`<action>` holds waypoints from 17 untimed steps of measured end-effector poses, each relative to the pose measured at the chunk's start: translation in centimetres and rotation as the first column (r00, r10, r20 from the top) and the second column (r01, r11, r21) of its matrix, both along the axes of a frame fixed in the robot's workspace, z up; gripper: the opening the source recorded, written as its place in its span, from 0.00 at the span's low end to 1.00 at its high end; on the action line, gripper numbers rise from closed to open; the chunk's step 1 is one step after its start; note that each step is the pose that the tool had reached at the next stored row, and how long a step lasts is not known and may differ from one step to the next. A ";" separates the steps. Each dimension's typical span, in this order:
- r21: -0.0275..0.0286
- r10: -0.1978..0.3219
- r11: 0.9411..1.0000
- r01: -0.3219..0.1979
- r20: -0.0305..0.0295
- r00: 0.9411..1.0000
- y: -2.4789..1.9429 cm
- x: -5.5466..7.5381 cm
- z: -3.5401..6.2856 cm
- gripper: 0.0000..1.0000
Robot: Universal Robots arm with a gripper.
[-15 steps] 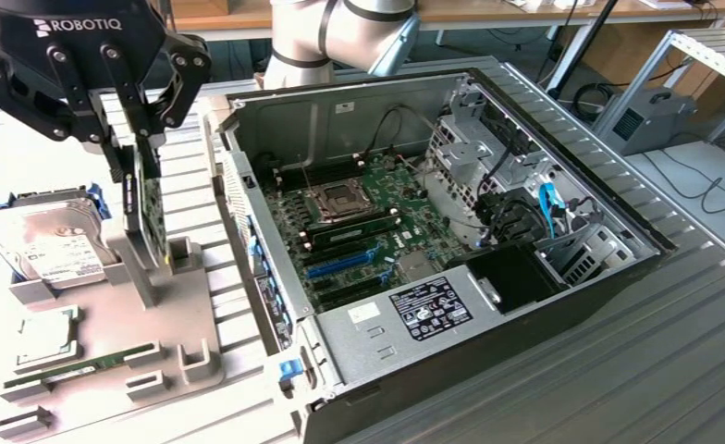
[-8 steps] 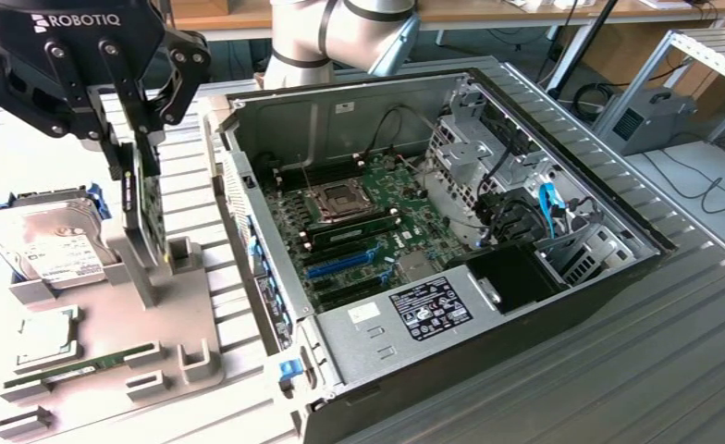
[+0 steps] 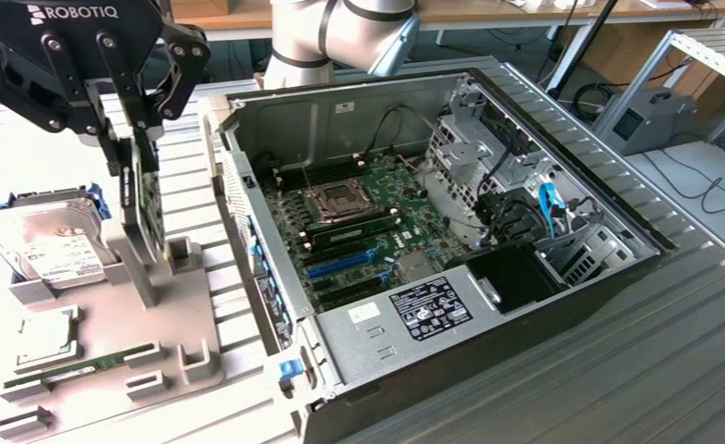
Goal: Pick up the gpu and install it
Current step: 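Pick up the gpu and move the gpu toward the slot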
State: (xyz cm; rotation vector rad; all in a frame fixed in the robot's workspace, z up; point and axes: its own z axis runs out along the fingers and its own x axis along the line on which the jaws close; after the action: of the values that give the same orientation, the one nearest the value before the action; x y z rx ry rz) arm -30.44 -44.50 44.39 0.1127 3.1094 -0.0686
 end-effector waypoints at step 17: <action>0.000 0.000 1.000 0.000 0.000 1.000 0.00 0.5 0.18 0.26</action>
State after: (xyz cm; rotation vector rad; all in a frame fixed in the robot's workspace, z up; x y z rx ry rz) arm -29.90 -44.50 44.57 0.1126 3.1094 -0.0687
